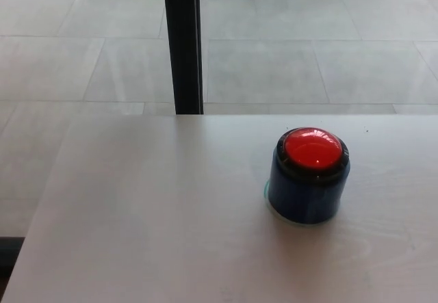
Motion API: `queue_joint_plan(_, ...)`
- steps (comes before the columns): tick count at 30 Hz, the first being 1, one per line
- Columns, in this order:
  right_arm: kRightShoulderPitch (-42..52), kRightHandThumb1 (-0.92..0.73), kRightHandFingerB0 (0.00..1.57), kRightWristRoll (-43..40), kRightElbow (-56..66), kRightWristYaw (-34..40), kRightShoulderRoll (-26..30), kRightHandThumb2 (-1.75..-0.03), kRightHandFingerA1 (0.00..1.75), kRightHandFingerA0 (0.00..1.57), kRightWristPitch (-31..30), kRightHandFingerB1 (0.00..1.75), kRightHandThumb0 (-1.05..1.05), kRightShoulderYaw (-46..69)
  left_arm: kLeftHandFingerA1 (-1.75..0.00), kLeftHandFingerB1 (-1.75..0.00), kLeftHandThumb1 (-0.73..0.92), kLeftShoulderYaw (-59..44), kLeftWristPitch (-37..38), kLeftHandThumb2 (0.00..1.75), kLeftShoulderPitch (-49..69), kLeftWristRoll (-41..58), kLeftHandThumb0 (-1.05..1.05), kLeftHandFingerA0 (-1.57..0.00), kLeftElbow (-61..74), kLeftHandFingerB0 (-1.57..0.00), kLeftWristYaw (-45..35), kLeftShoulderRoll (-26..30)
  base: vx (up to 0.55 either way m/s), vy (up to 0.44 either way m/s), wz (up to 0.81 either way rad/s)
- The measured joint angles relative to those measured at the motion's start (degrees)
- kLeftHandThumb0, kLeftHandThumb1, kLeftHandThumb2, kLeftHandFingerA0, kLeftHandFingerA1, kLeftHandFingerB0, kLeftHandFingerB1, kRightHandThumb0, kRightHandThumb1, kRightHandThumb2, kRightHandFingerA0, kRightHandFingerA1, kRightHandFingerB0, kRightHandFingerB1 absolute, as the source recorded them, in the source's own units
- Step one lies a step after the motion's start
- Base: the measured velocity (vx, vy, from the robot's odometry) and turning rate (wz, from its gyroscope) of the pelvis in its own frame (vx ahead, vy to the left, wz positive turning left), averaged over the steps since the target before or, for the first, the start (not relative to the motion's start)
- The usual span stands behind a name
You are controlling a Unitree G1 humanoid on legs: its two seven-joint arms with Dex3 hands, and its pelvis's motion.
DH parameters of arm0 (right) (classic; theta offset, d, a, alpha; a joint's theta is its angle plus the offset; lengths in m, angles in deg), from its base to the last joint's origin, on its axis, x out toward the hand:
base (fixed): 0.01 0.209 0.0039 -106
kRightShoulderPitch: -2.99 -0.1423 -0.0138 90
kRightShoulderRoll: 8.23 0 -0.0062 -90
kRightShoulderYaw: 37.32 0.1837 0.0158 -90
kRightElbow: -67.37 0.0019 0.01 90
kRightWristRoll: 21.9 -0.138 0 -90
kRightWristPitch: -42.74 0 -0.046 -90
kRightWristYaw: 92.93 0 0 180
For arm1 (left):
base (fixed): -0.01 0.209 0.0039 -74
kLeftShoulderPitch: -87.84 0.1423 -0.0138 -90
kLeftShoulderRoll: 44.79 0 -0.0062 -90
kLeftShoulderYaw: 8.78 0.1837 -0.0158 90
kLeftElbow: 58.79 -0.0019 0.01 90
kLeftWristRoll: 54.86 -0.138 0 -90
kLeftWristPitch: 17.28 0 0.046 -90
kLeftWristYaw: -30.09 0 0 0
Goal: The robot uses its right hand to press the red button kept in the middle of the desk
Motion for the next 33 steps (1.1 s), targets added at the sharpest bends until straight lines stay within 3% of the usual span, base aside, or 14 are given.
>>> queue_joint_plan(1, -0.39, -0.59, 0.52, -0.72, 0.27, 0.16, 0.0, -1.0, 1.55, 0.94, -0.15, 1.08, -0.35, 1.59, -0.93, -0.77, 0.92, -0.69, 0.0, 1.27, -0.46, 0.23, -0.69, -0.49, -0.34, -0.3, 0.0, 0.36, 0.0, 0.0, 0.0)
queue_joint_plan(4, -1.81, -0.43, 0.61, -2.97, 0.45, 1.14, 0.43, -1.03, 1.51, 1.06, -0.69, 1.21, -0.28, 6.72, -0.95, -0.78, 0.92, -2.84, -0.01, 1.25, -1.56, 0.93, -0.68, -0.51, -1.59, -0.32, 0.0, 1.2, 0.0, 0.0, 0.0)
queue_joint_plan(7, -3.58, -0.48, 0.66, -5.11, 0.35, 2.84, 1.65, -0.99, 1.43, 1.05, -1.37, 1.09, -0.28, 11.82, -0.95, -0.79, 0.92, -4.99, -0.01, 1.26, -2.54, 1.89, -0.67, -0.52, -2.99, -0.34, 0.0, 2.06, 0.0, 0.0, 0.0)
queue_joint_plan(8, -4.49, -0.51, 0.59, -5.99, 0.28, 3.63, 2.47, -0.94, 1.39, 0.96, -1.68, 0.89, -0.3, 13.93, -1.16, -0.91, 0.92, -5.79, -0.01, 1.18, -2.9, 2.18, -0.67, -0.43, -3.62, -0.3, 0.0, 2.41, 0.0, 0.0, 0.0)
queue_joint_plan(12, -8.2, -0.6, 0.61, -8.55, 0.15, 6.73, 6.14, -0.94, 1.36, 0.99, -3.0, 0.71, -0.37, 20.26, -0.93, -0.78, 0.92, -8.07, -0.03, 1.27, -4.02, 3.01, -0.7, -0.47, -5.6, -0.33, -0.01, 3.28, 0.0, 0.0, 0.0)
queue_joint_plan(14, -10.65, -0.47, 0.79, -9.49, -0.01, 8.14, 8.31, -1.0, 1.32, 0.91, -3.6, 0.8, -0.34, 22.48, -0.93, -0.79, 0.92, -9.01, -0.04, 1.25, -4.49, 3.41, -0.71, -0.47, -6.33, -0.32, -0.02, 3.54, 0.0, 0.0, 0.0)
queue_joint_plan(15, -12.81, -0.41, 0.86, -10.38, -0.17, 9.1, 10.26, -1.14, 1.34, 0.91, -4.02, 0.77, -0.3, 24.19, -1.21, -0.92, 0.92, -9.78, -0.05, 1.18, -4.88, 3.85, -0.69, -0.4, -7.0, -0.27, -0.05, 3.83, 0.0, 0.0, 0.0)
queue_joint_plan(16, -14.81, -0.32, 0.95, -11.1, -0.23, 9.84, 12.08, -1.29, 1.33, 0.99, -4.34, 0.76, -0.24, 25.49, -0.98, -0.8, 0.92, -10.37, -0.08, 1.23, -5.17, 4.18, -0.69, -0.53, -7.51, -0.34, -0.07, 4.13, 0.0, 0.0, 0.0)
queue_joint_plan(17, -16.22, -0.37, 0.98, -11.57, -0.21, 10.32, 13.31, -1.25, 1.31, 1.04, -4.53, 0.74, -0.28, 26.14, -1.18, -0.91, 0.92, -10.74, -0.1, 1.17, -5.34, 4.36, -0.67, -0.41, -7.74, -0.29, -0.06, 4.31, 0.0, 0.0, 0.0)
queue_joint_plan(19, -20.89, -0.31, 1.0, -12.85, -0.11, 12.0, 16.95, -1.32, 1.34, 1.13, -5.21, 0.77, -0.25, 27.33, -1.2, -0.91, 0.92, -11.58, -0.14, 1.16, -5.79, 4.93, -0.68, -0.41, -8.43, -0.27, -0.06, 4.81, 0.0, 0.0, 0.0)
queue_joint_plan(20, -22.52, -0.35, 1.05, -13.14, -0.12, 12.59, 18.09, -1.25, 1.37, 1.18, -5.47, 0.81, -0.3, 27.44, -0.96, -0.79, 0.92, -11.89, -0.14, 1.24, -5.9, 5.12, -0.68, -0.51, -8.63, -0.34, -0.06, 4.93, 0.0, 0.0, 0.0)
queue_joint_plan(22, -27.14, -0.27, 1.05, -13.77, -0.14, 13.95, 20.83, -1.33, 1.43, 1.24, -6.06, 0.94, -0.32, 26.98, -1.18, -0.9, 0.92, -12.4, -0.17, 1.18, -6.18, 5.44, -0.67, -0.42, -9.29, -0.28, -0.04, 5.18, 0.0, 0.0, 0.0)
queue_joint_plan(28, -39.16, -0.18, 1.13, -14.8, 0.7, 16.79, 24.92, -1.41, 1.46, 1.32, -7.2, 1.28, -0.45, 22.19, -1.13, -0.89, 0.92, -12.7, -0.28, 1.16, -6.6, 6.36, -0.7, -0.36, -10.05, -0.26, -0.06, 5.41, 0.0, 0.0, 0.0)
queue_joint_plan(33, -46.14, -0.41, 1.21, -15.55, 9.66, 18.42, 22.93, -1.07, 1.39, 1.37, -9.45, 1.24, -0.44, 16.74, -0.93, -0.79, 0.92, -13.03, -0.37, 1.26, -6.52, 6.98, -0.68, -0.48, -10.27, -0.36, -0.05, 5.55, -0.01, -0.002, 0.01)
